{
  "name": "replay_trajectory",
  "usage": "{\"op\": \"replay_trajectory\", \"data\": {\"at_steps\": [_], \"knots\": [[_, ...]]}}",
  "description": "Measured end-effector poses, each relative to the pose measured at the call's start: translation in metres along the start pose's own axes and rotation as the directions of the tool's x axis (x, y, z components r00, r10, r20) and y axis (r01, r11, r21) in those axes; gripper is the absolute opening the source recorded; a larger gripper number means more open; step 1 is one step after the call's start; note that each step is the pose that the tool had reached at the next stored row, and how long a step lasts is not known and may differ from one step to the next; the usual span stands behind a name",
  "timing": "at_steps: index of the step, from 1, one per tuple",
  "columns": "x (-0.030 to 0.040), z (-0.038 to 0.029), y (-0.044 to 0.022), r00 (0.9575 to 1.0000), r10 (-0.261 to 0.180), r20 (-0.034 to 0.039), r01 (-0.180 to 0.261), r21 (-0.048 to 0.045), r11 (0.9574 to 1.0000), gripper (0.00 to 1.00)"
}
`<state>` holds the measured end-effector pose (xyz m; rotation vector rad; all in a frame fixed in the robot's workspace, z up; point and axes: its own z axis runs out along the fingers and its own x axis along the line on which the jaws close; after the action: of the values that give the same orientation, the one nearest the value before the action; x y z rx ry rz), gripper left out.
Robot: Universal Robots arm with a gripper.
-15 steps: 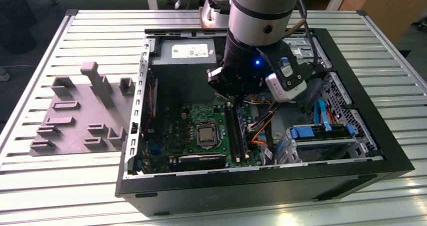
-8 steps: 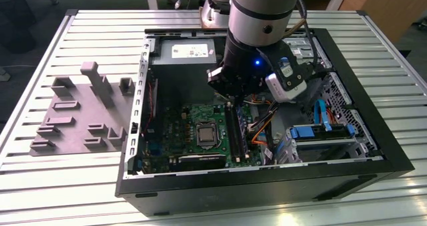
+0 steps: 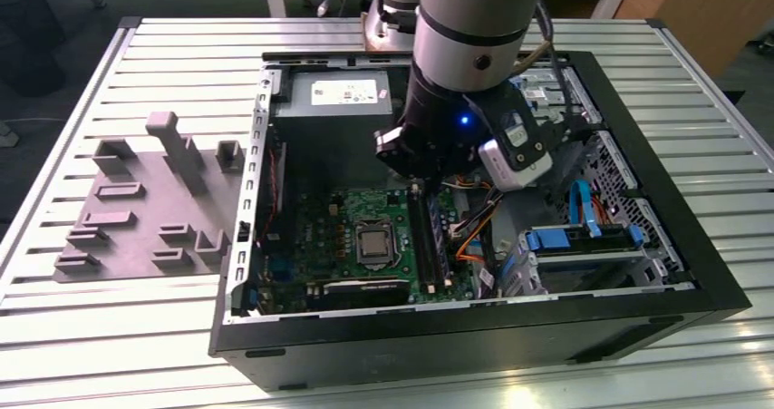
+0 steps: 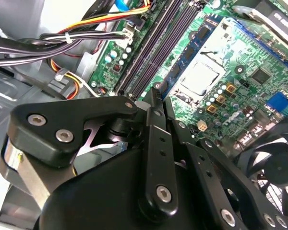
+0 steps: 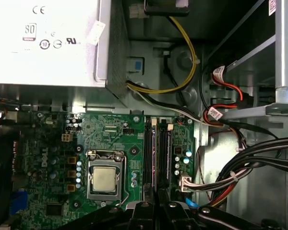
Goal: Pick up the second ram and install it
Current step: 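Insert the second ram into the second slot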
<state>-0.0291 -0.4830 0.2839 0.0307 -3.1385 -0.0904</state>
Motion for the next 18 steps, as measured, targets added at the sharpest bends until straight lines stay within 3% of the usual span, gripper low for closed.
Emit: {"op": "replay_trajectory", "data": {"at_steps": [7,18], "knots": [[-0.0001,0.0124,-0.001,1.0,0.009,0.0005,-0.009,-0.0002,1.0,0.14],[-0.0001,0.0135,-0.0015,1.0,0.009,0.0005,-0.009,-0.0001,1.0,0.14]]}}
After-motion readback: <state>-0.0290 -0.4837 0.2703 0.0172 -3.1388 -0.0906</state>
